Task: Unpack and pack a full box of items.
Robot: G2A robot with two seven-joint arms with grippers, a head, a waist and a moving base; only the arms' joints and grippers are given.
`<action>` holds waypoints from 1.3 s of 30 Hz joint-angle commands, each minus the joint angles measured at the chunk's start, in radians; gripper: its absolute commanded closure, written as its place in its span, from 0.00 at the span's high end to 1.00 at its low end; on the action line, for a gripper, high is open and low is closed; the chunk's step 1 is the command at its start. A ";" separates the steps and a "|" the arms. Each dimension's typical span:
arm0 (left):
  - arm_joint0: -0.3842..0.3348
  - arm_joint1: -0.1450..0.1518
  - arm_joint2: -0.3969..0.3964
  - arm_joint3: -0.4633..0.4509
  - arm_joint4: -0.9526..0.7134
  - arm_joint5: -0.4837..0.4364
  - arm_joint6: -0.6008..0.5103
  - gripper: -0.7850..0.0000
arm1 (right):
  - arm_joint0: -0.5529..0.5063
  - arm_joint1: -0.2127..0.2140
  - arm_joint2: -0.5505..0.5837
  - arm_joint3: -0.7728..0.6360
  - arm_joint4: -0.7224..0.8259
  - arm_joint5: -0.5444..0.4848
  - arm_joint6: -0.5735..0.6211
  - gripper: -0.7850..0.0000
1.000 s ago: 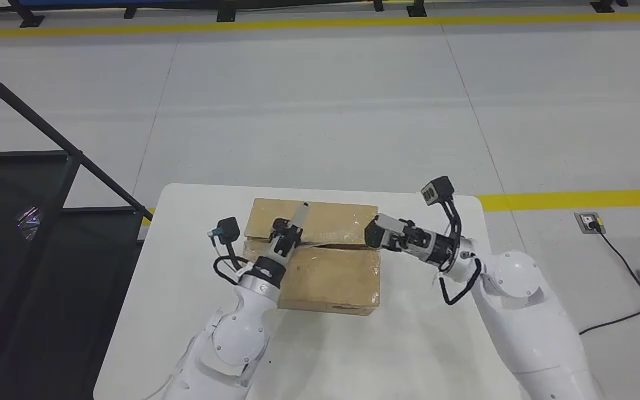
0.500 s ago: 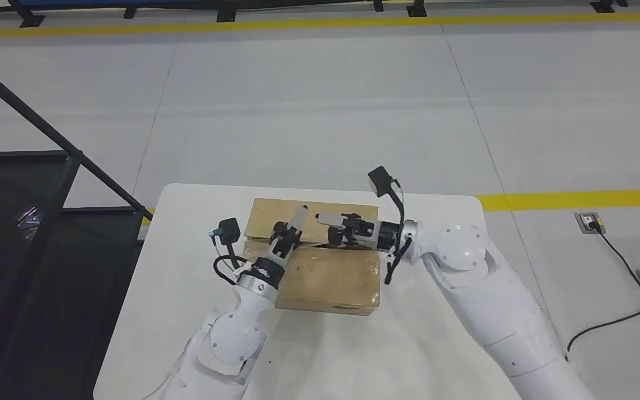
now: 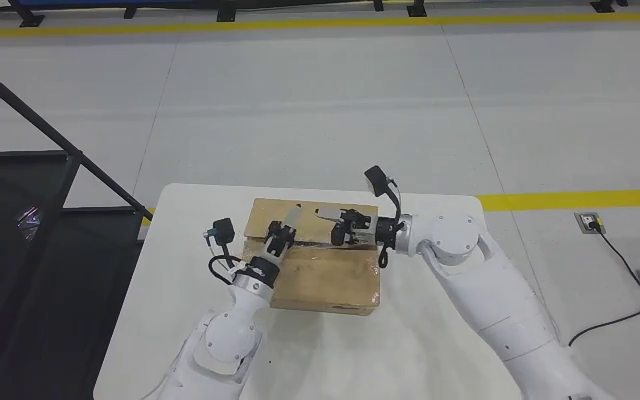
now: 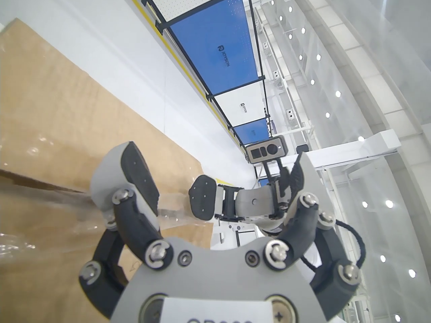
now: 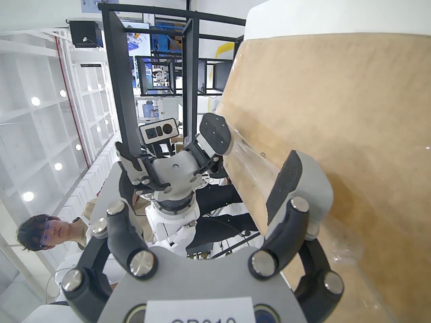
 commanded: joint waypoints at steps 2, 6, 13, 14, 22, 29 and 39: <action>0.021 0.004 -0.038 -0.029 -0.023 -0.009 -0.007 1.00 | -0.001 -0.001 -0.001 0.013 -0.002 -0.005 0.007 1.00; 0.055 0.010 -0.103 -0.067 -0.056 -0.022 -0.014 1.00 | 0.004 -0.004 -0.004 0.031 -0.004 -0.007 0.013 1.00; 0.118 0.024 -0.221 -0.086 -0.088 -0.037 -0.043 1.00 | 0.019 -0.010 -0.019 0.054 -0.018 -0.003 0.036 1.00; 0.128 0.026 -0.235 -0.084 -0.091 -0.042 -0.049 1.00 | 0.022 -0.011 -0.022 0.058 -0.023 -0.003 0.035 1.00; 0.177 0.035 -0.302 -0.024 -0.129 -0.065 -0.100 1.00 | 0.032 -0.017 -0.045 0.082 -0.072 -0.046 0.043 1.00; 0.169 0.033 -0.282 0.046 -0.139 -0.068 -0.106 1.00 | 0.010 -0.017 -0.034 0.062 -0.075 -0.084 0.017 1.00; 0.167 0.030 -0.233 0.078 -0.144 -0.088 -0.136 1.00 | -0.017 -0.030 -0.040 0.045 -0.027 -0.088 -0.023 1.00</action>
